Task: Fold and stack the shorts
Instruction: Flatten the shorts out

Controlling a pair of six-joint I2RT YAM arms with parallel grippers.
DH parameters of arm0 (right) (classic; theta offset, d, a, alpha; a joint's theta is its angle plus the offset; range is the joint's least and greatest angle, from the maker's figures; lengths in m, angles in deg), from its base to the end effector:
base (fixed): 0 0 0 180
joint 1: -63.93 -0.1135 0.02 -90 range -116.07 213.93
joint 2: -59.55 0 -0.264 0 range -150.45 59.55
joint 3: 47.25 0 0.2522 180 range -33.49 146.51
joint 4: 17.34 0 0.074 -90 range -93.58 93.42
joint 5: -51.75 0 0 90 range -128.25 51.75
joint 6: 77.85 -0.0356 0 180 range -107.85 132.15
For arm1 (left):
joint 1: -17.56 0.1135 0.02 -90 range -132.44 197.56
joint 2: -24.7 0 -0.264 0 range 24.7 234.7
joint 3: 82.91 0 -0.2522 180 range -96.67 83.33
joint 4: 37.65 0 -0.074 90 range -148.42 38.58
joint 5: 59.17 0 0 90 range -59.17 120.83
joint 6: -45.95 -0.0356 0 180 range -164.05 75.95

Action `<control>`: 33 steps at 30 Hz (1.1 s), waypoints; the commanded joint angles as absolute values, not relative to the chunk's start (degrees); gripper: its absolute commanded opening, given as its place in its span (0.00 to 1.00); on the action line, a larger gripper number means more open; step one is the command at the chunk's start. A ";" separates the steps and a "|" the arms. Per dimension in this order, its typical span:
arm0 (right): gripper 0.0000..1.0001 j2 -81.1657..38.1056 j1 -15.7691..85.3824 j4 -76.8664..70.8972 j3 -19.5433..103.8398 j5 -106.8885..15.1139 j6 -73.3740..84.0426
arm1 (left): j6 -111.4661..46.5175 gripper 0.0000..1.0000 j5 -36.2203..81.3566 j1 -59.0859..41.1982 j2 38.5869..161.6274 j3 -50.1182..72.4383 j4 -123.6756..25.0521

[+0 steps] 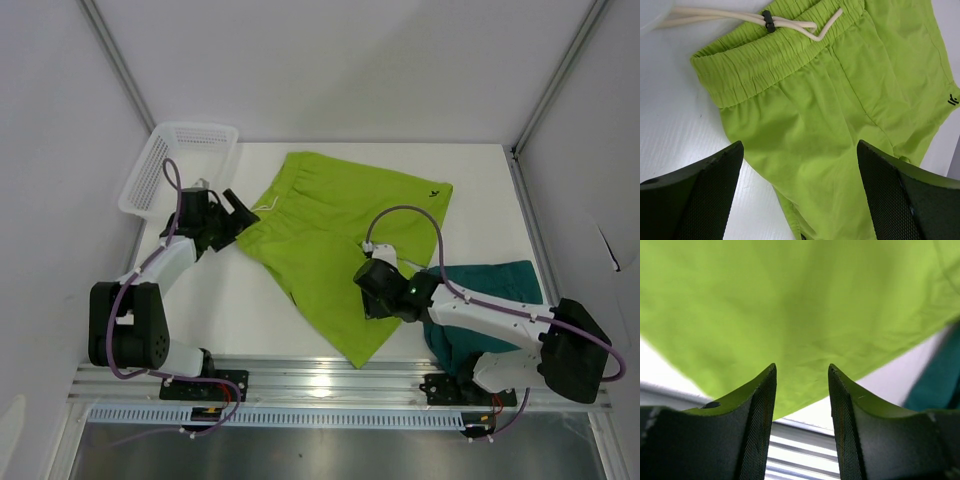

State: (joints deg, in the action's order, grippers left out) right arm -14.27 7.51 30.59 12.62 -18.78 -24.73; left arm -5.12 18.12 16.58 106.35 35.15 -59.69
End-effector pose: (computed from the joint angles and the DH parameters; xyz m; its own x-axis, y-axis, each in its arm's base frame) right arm 0.1437 0.1950 0.2114 -0.8094 -0.1962 -0.5534 -0.2660 0.9628 0.0477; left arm 0.3000 -0.0130 0.2172 -0.6315 -0.6023 -0.4883 -0.2777 0.7637 -0.5828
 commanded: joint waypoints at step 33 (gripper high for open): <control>0.52 -30.09 -23.78 30.34 17.31 -8.90 -24.23 | -5.73 0.94 14.83 20.28 103.36 36.92 -59.33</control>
State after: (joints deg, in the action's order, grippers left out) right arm -29.20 -22.54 27.25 14.89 -13.80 -22.37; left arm -5.07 15.56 20.06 105.28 36.83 -59.71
